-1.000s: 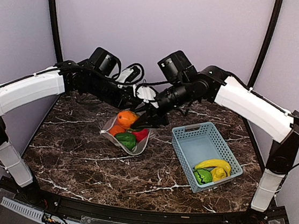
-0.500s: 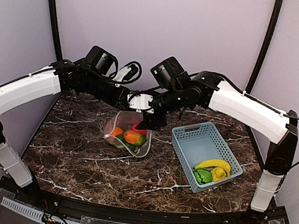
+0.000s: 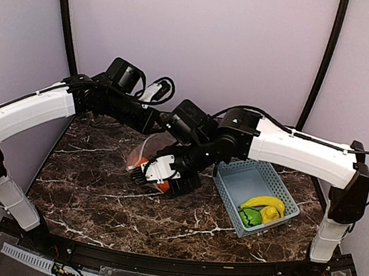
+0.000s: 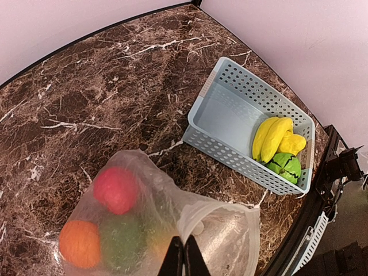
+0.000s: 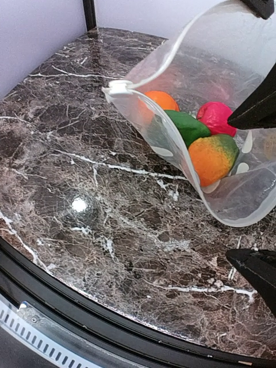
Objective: Place the food in the zip-top bag and seal the zipper
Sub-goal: Adjust the zipper food storage bag at the center of the board.
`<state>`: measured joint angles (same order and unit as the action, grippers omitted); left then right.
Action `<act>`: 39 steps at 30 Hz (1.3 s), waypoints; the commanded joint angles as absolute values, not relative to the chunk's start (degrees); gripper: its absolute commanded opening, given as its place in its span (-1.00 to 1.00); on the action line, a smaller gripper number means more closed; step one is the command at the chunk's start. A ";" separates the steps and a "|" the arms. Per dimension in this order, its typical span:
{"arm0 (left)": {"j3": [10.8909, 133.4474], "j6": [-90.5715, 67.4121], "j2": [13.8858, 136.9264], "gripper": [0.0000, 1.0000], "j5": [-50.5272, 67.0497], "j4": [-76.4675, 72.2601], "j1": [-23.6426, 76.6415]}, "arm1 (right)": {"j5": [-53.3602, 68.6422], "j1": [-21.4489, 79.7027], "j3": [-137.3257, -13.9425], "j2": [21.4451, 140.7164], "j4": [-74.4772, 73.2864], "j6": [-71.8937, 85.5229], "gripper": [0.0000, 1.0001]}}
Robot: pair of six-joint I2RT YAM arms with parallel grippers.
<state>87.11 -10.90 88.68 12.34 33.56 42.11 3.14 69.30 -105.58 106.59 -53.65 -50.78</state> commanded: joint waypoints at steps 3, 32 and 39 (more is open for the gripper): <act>86.52 -10.11 86.67 -0.99 11.64 34.82 42.12 | 0.25 69.07 -100.64 104.20 -55.32 -51.56 0.38; 87.11 -8.20 86.29 -0.99 9.86 36.05 42.12 | -3.53 66.53 -107.70 103.03 -53.23 -50.74 -1.00; 89.38 -7.55 87.86 -0.99 9.66 37.47 42.11 | -2.89 65.52 -106.82 103.50 -54.18 -50.45 -1.00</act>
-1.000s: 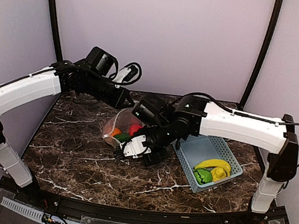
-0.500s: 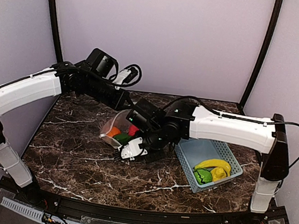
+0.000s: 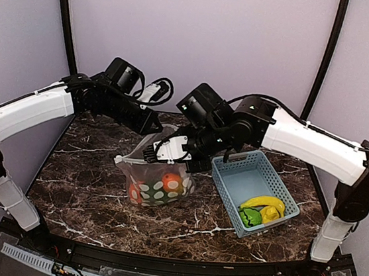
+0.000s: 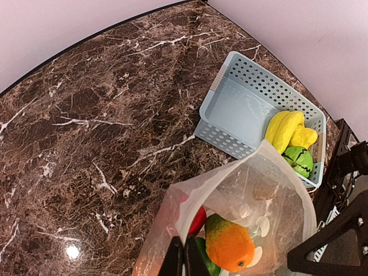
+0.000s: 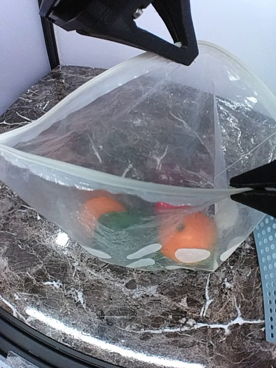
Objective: Place the food in the zip-top bag and seal the zipper
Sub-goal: Adjust the zipper food storage bag at the center of the board, then pick up the fake fruit from the bin.
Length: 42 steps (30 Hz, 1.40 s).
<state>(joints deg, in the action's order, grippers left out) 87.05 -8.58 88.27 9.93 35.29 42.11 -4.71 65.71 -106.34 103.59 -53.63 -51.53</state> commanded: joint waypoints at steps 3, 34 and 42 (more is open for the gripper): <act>89.23 -7.85 88.08 -0.99 10.36 36.96 42.14 | -3.00 65.48 -106.55 103.71 -54.64 -50.24 -0.95; 84.94 -6.58 87.97 -0.98 13.15 33.39 42.08 | 8.87 30.14 -68.99 72.59 -47.96 -42.60 0.21; 80.60 -6.35 86.50 -0.98 14.02 30.96 42.01 | 7.39 26.85 -58.79 71.45 -48.09 -41.66 0.22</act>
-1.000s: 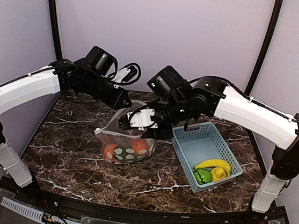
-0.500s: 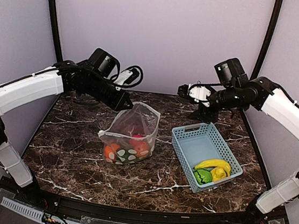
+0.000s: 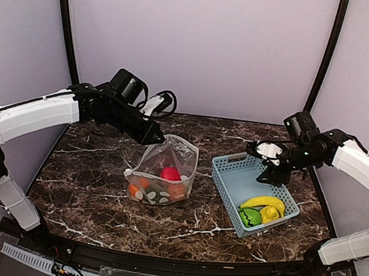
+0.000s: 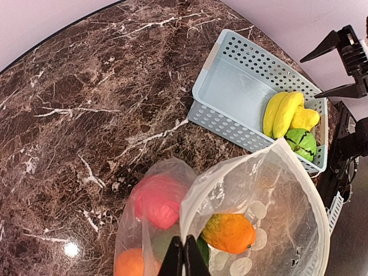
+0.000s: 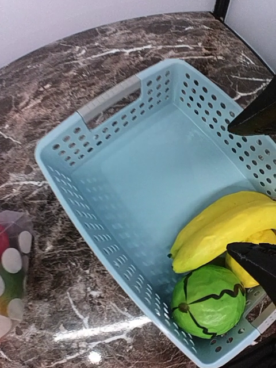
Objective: Place the food in the zip-top bag and seal the zipper
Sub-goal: Pick up the fake fruit from the bin.
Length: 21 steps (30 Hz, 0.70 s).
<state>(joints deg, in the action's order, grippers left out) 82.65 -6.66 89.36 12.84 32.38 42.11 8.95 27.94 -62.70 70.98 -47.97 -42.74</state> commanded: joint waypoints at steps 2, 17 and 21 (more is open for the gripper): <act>80.51 -6.61 86.76 -0.99 15.72 30.65 41.65 | 6.05 26.00 -57.73 71.94 -48.21 -41.51 0.21; 78.40 -7.24 85.37 -0.99 17.82 29.91 39.11 | 6.78 24.47 -59.00 81.06 -54.93 -42.82 0.18; 78.11 -7.13 85.21 -0.99 17.69 29.90 38.80 | 6.33 24.60 -60.65 84.18 -56.59 -42.80 0.15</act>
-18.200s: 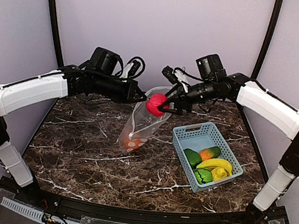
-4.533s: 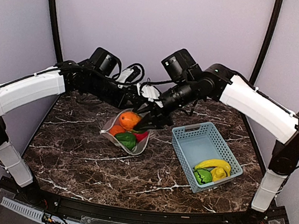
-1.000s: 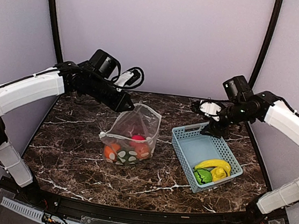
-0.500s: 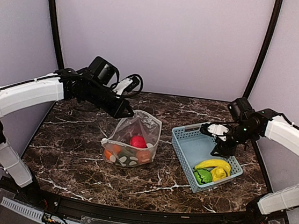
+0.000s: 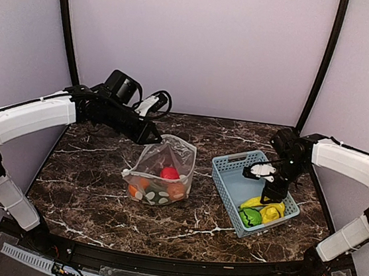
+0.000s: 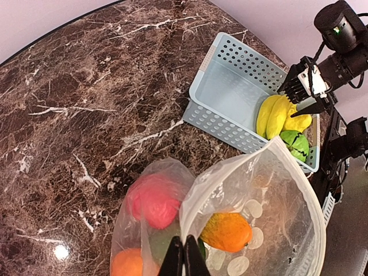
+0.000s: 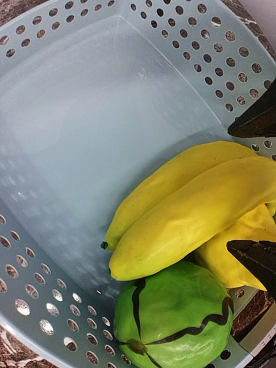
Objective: Place the food in the zip-top bag and seal the zipper
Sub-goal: Pick up the fake fruit from the bin.
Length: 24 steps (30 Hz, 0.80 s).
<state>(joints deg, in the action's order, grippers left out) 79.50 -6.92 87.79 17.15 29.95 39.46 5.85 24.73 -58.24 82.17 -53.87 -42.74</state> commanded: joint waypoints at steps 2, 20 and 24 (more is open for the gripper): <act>77.95 -7.12 85.17 -0.99 17.67 29.88 38.76 | 5.09 24.61 -60.42 84.99 -56.62 -43.16 0.14; 77.70 -7.38 86.22 -0.99 18.63 29.49 38.24 | 0.18 26.52 -58.60 87.85 -52.62 -43.90 0.02; 77.53 -7.32 86.26 -0.99 18.63 29.40 38.21 | -0.79 26.87 -58.86 88.30 -52.06 -43.94 -0.09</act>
<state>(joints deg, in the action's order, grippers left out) 78.67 -6.94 87.44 17.98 29.58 38.72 1.10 26.24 -59.13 87.66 -53.36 -43.57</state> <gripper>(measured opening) 0.008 0.471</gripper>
